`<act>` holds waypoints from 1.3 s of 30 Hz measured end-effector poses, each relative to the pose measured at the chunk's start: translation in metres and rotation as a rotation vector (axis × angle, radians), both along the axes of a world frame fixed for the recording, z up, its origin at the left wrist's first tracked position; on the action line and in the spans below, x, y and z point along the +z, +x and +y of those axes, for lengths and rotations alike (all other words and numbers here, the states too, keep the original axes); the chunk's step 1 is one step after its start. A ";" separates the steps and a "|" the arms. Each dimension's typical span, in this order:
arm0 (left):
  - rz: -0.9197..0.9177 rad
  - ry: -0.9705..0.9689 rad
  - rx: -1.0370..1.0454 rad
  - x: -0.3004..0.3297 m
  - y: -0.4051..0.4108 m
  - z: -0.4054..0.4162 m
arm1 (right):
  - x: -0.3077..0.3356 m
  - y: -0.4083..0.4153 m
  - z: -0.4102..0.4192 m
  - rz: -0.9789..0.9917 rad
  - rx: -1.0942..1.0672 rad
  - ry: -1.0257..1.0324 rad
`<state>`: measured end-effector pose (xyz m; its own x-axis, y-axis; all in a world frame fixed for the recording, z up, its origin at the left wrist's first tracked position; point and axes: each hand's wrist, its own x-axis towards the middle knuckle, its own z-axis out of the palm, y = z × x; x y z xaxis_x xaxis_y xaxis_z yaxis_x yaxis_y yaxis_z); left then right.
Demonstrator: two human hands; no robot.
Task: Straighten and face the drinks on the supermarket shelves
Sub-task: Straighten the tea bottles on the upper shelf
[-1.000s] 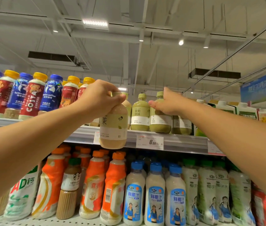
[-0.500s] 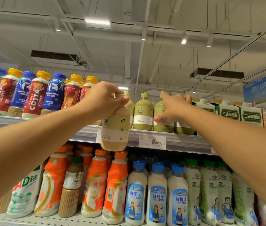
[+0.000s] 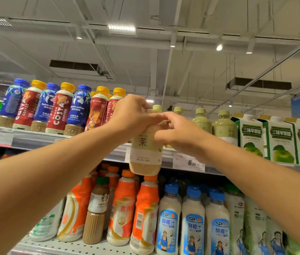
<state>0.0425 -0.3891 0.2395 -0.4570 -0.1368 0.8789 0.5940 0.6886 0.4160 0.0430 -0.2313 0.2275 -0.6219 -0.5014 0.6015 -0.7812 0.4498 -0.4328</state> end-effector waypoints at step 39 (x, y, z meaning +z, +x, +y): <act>0.140 -0.590 0.452 -0.078 -0.048 -0.116 | 0.046 -0.048 -0.129 0.263 -0.764 0.235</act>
